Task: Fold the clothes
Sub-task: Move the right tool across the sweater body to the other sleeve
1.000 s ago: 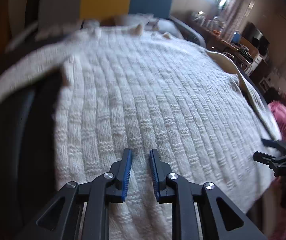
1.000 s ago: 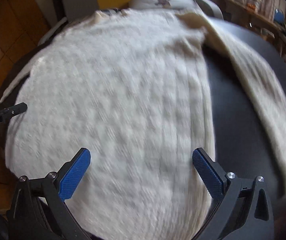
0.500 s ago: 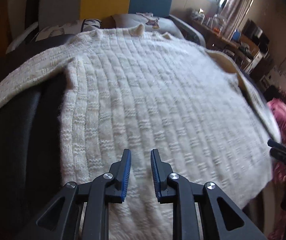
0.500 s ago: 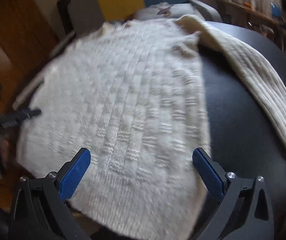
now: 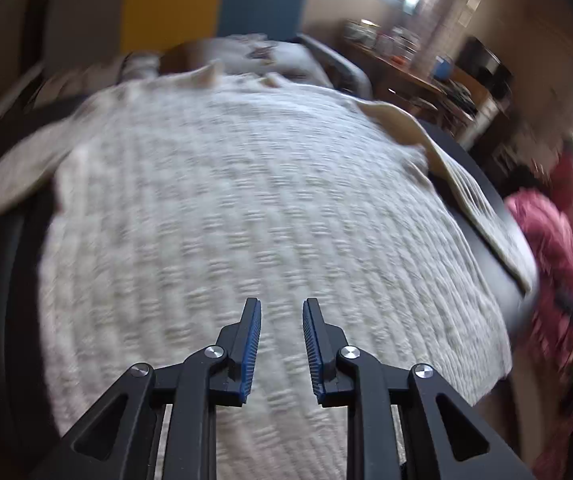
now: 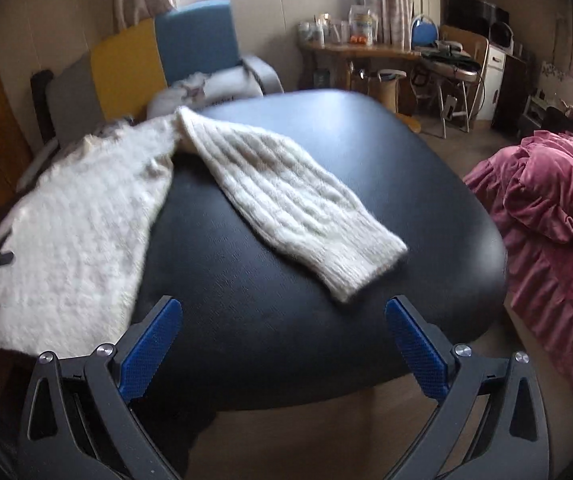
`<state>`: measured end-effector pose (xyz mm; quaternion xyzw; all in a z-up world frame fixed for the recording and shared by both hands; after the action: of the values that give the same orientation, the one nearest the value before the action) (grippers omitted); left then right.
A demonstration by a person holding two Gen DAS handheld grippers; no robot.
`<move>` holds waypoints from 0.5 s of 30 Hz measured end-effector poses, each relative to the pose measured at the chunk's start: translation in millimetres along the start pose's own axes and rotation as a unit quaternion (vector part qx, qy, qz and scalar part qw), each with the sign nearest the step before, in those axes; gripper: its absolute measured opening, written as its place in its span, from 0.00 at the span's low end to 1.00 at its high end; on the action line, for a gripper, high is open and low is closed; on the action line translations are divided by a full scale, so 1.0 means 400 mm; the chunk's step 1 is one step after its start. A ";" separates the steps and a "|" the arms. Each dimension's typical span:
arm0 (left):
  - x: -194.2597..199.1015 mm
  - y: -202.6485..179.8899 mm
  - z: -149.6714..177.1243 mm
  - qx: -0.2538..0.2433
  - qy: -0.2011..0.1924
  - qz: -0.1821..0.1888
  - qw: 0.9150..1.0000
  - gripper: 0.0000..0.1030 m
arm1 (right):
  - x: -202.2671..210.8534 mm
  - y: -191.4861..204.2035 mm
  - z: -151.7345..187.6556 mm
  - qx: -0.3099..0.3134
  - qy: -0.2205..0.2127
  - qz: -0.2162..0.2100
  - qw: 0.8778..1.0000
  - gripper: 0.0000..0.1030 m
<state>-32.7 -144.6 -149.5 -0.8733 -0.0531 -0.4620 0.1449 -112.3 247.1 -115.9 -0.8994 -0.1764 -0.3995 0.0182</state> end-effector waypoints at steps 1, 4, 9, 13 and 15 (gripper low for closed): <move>-0.003 -0.020 0.002 -0.015 0.002 0.003 1.000 0.21 | -0.003 0.003 -0.005 0.002 -0.004 0.004 1.000 0.98; -0.018 -0.100 -0.010 -0.066 -0.003 0.015 0.998 0.21 | -0.040 0.005 -0.020 -0.002 0.015 0.019 1.000 0.51; -0.047 -0.202 -0.096 -0.131 -0.042 0.030 0.990 0.21 | -0.086 0.006 -0.032 0.007 0.038 0.029 0.999 0.31; -0.107 -0.218 -0.220 -0.141 -0.051 0.044 0.988 0.21 | -0.121 0.008 -0.041 0.015 0.054 0.037 0.998 0.31; -0.162 -0.225 -0.292 -0.140 -0.053 0.056 0.987 0.21 | -0.135 0.008 -0.044 0.022 0.062 0.043 0.997 0.34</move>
<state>-182.2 -91.4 -122.3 -0.9099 0.0538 -0.4090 0.0437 -157.4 224.7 -142.7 -0.8791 -0.1447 -0.4492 0.0663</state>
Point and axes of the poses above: each gripper's, at about its wrist camera, not at the fingertips, and x roughly against the way its jaws point, y to its left, z to its underside, the point moved 3 cm from there along -x, roughly the way its jaws point, and after that the axes turned 1 degree about -z, right-handed, at the moved point
